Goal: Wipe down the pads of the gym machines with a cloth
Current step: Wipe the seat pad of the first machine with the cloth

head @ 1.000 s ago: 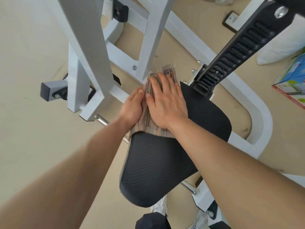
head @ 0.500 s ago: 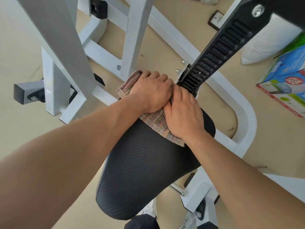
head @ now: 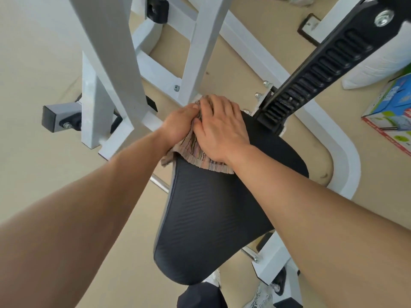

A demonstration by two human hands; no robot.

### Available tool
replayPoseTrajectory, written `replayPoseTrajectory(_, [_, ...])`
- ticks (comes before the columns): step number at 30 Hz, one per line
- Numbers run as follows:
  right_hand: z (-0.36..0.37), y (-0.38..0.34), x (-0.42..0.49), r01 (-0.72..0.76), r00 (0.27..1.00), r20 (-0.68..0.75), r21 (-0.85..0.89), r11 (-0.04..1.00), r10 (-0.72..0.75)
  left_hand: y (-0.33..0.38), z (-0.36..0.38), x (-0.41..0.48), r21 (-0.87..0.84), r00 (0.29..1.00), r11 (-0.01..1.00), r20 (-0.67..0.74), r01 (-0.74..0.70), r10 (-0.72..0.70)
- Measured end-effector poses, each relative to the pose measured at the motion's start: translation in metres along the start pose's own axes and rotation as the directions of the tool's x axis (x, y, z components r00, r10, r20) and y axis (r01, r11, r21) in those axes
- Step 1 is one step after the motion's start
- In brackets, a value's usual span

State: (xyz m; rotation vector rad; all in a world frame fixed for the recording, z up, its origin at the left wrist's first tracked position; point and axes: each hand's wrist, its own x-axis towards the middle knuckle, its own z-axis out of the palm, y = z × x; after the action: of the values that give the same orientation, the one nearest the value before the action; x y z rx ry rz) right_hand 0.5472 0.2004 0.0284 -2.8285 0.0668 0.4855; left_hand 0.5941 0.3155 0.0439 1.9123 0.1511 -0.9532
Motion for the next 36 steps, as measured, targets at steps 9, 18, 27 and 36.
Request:
replayPoseTrajectory(9, [0.006,-0.039,-0.106,0.135,0.987,0.083,0.031,0.990,-0.137,-0.075,0.020,-0.101,-0.268,0.988,0.956,-0.128,-0.118,0.086])
replayPoseTrajectory(18, [0.004,-0.013,-0.042,-0.025,0.996,0.091,0.036,0.999,0.022,-0.045,0.012,-0.038,-0.071,0.969,0.980,-0.175,-0.188,0.173])
replayPoseTrajectory(27, [0.011,-0.056,-0.134,0.094,0.990,0.109,0.006,0.996,-0.094,-0.093,0.019,-0.129,-0.420,0.999,0.907,-0.027,-0.045,0.037])
replayPoseTrajectory(36, [0.007,-0.037,-0.048,0.025,0.994,0.109,-0.008,1.000,-0.024,-0.053,0.011,-0.081,-0.319,0.984,0.946,-0.137,0.062,-0.111])
